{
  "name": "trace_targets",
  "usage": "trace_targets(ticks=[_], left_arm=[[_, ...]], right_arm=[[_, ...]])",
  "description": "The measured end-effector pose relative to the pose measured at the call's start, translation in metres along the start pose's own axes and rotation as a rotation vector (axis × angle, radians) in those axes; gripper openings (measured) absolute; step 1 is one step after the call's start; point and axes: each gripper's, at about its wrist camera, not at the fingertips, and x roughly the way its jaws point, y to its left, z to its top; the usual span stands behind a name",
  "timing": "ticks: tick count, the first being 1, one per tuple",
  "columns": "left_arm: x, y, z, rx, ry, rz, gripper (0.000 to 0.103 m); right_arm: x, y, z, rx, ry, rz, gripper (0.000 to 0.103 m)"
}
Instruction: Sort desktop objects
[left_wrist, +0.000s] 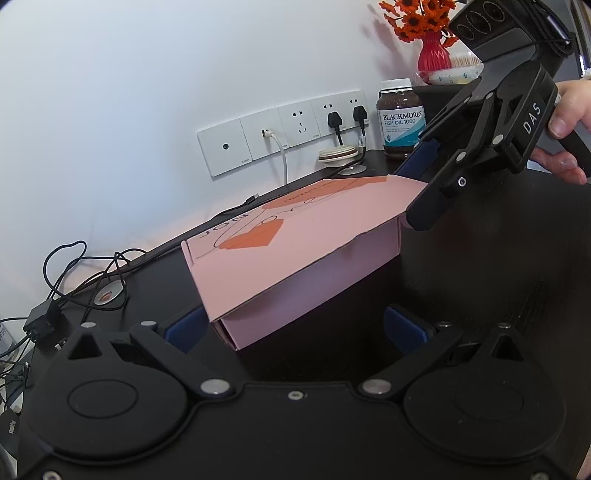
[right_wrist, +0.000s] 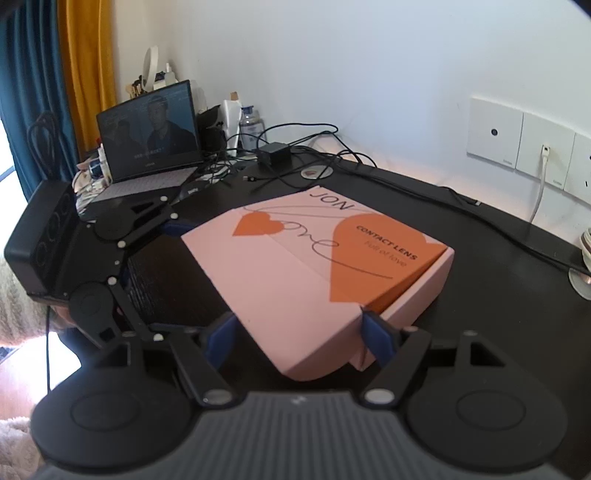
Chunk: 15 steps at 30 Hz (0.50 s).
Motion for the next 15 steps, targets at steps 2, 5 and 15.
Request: trace_targets(ticks=[2, 5, 15], left_arm=[[0.0, 0.0, 0.0, -0.002, 0.0, 0.0, 0.103], [0.001, 0.0, 0.0, 0.0, 0.01, 0.0, 0.103], [0.0, 0.004, 0.001, -0.018, -0.004, 0.01, 0.103]], right_arm=[[0.0, 0.0, -0.001, 0.008, -0.003, 0.002, 0.074], [0.001, 0.002, -0.002, 0.0, -0.007, -0.008, 0.074], [0.0, -0.002, 0.0, 0.089, -0.011, 0.026, 0.074]])
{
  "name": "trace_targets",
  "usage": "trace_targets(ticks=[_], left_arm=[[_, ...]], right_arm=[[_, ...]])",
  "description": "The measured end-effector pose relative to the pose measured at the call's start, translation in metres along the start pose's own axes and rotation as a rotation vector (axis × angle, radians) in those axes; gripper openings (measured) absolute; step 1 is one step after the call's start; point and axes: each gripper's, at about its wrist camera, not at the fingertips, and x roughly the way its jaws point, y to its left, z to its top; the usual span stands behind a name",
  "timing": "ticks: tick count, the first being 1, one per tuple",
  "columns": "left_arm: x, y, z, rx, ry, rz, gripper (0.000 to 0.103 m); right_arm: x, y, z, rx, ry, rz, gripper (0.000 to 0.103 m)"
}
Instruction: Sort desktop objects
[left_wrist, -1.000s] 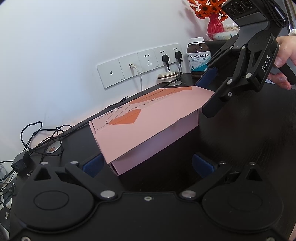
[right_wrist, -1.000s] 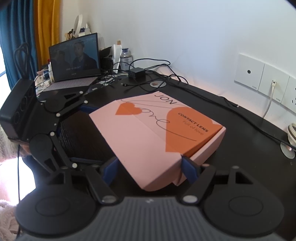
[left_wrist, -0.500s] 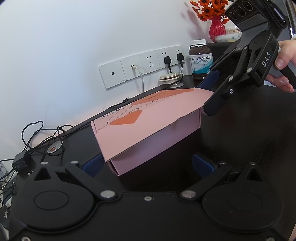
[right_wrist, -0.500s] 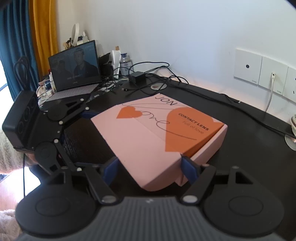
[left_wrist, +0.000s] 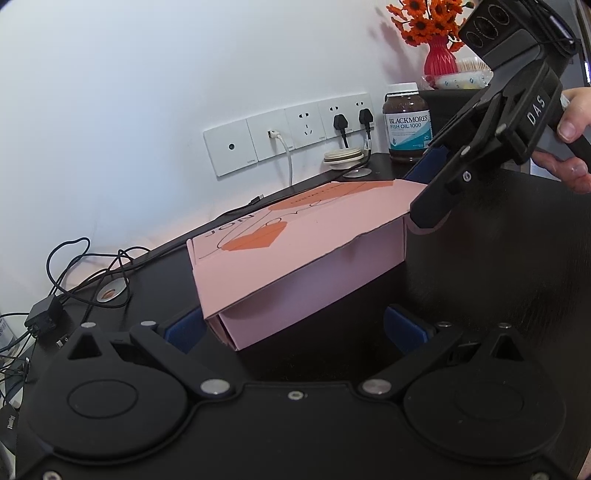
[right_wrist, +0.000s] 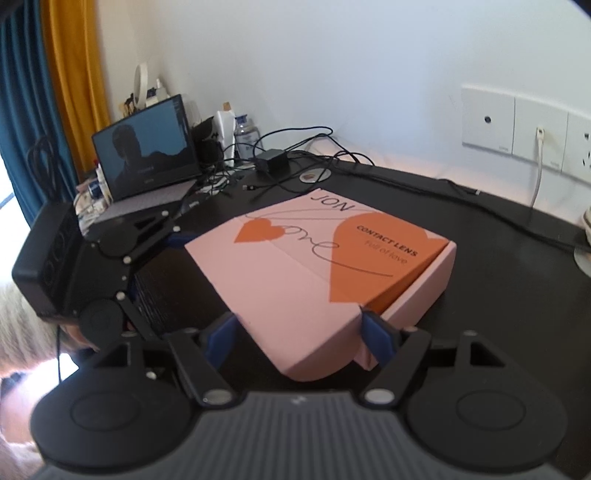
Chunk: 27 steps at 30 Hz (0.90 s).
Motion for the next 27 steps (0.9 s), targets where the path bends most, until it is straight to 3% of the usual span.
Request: trace_targets(ticks=[6, 16, 27], left_arm=[[0.003, 0.001, 0.0, -0.002, 0.019, -0.001, 0.103], [0.004, 0.005, -0.001, -0.02, 0.027, 0.001, 0.103], [0.007, -0.001, 0.0, 0.018, 0.049, 0.008, 0.103]], right_arm=[[0.002, 0.011, -0.006, -0.061, -0.018, -0.048, 0.074], [-0.003, 0.012, -0.018, -0.033, -0.099, -0.04, 0.073], [-0.004, 0.022, -0.03, -0.105, -0.161, -0.092, 0.073]])
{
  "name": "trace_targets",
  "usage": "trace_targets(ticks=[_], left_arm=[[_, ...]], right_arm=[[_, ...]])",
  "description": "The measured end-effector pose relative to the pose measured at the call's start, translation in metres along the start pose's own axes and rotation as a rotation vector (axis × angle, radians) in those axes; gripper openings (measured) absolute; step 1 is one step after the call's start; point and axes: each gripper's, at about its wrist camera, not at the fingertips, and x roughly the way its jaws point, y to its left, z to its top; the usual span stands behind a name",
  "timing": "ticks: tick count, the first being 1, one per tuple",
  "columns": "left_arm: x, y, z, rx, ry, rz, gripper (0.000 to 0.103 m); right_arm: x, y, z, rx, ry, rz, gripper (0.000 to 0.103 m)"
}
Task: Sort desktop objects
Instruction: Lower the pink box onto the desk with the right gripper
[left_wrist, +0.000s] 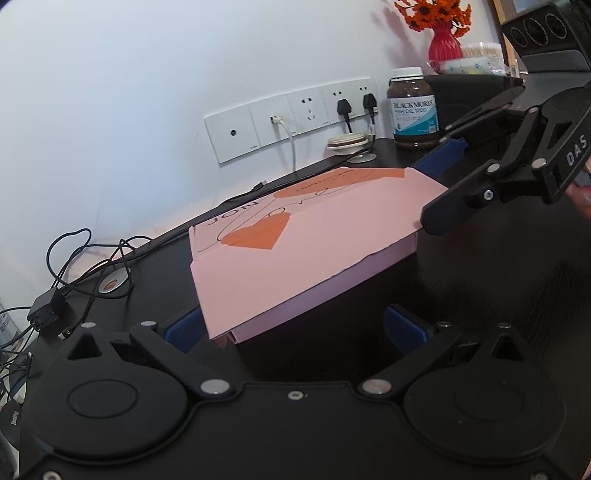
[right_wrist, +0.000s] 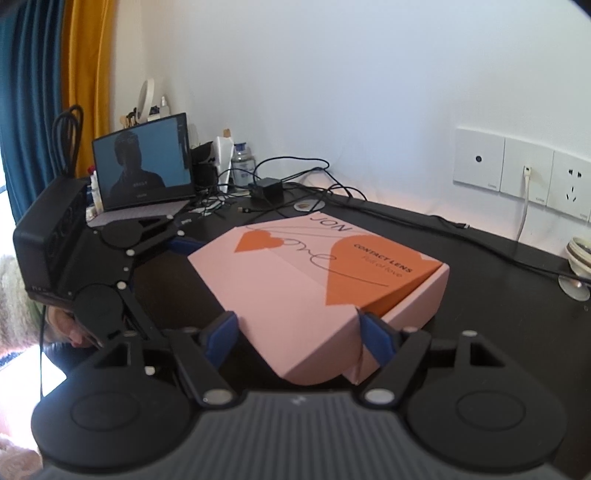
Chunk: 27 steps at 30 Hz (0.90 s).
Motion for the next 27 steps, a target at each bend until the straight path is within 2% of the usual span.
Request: trace_targets(ticks=[8, 12, 21, 27], left_arm=[[-0.005, -0.011, 0.003, 0.034, -0.001, -0.051, 0.103], [-0.01, -0.013, 0.002, 0.017, 0.002, -0.1, 0.103], [-0.017, 0.009, -0.003, -0.125, -0.022, -0.229, 0.103], [-0.027, 0.02, -0.007, -0.14, -0.066, -0.249, 0.103]], right_arm=[[-0.008, -0.002, 0.005, -0.064, -0.014, -0.05, 0.074], [-0.021, -0.01, 0.007, -0.024, -0.038, -0.006, 0.075], [-0.019, -0.028, 0.01, 0.143, -0.012, -0.051, 0.075], [-0.006, -0.029, 0.012, 0.183, 0.006, -0.063, 0.075]])
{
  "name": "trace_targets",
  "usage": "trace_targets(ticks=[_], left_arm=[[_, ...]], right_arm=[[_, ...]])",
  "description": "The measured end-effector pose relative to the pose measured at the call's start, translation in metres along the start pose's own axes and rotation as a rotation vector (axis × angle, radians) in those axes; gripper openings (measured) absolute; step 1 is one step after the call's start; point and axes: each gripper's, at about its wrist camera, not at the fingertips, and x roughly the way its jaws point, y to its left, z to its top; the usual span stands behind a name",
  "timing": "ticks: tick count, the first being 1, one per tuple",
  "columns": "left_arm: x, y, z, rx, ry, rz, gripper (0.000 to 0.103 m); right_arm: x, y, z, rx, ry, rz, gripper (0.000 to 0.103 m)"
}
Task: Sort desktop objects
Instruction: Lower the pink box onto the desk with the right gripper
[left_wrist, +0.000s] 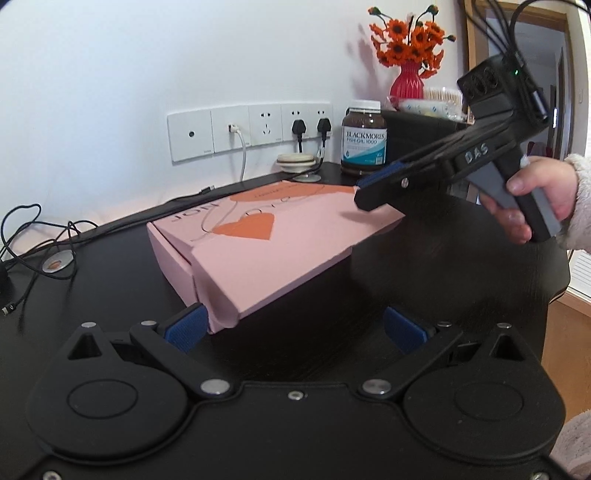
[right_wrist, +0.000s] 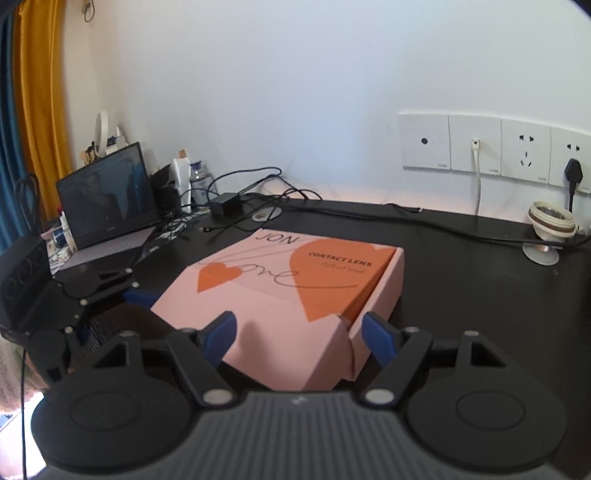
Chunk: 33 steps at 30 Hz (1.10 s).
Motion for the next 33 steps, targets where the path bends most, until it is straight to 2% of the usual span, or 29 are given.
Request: trace_targets(ticks=[10, 15, 18, 22, 27, 33], left_arm=[[-0.026, 0.01, 0.003, -0.071, -0.108, 0.023, 0.103], [-0.026, 0.015, 0.008, -0.105, -0.154, 0.05, 0.103], [-0.025, 0.021, 0.01, -0.14, -0.174, 0.073, 0.103], [-0.016, 0.022, 0.012, -0.13, -0.163, 0.16, 0.103], [-0.005, 0.025, 0.013, -0.134, -0.158, 0.172, 0.103], [0.005, 0.029, 0.013, -0.138, -0.161, 0.207, 0.103]], right_arm=[[0.012, -0.009, -0.005, 0.091, -0.011, 0.019, 0.083], [0.011, -0.012, -0.011, 0.165, -0.049, 0.029, 0.102], [0.007, -0.015, -0.014, 0.209, -0.086, 0.004, 0.102], [0.007, -0.023, -0.016, 0.273, -0.061, -0.068, 0.102], [0.007, -0.025, -0.025, 0.287, -0.092, -0.136, 0.102], [0.012, -0.021, -0.029, 0.3, -0.117, -0.125, 0.102]])
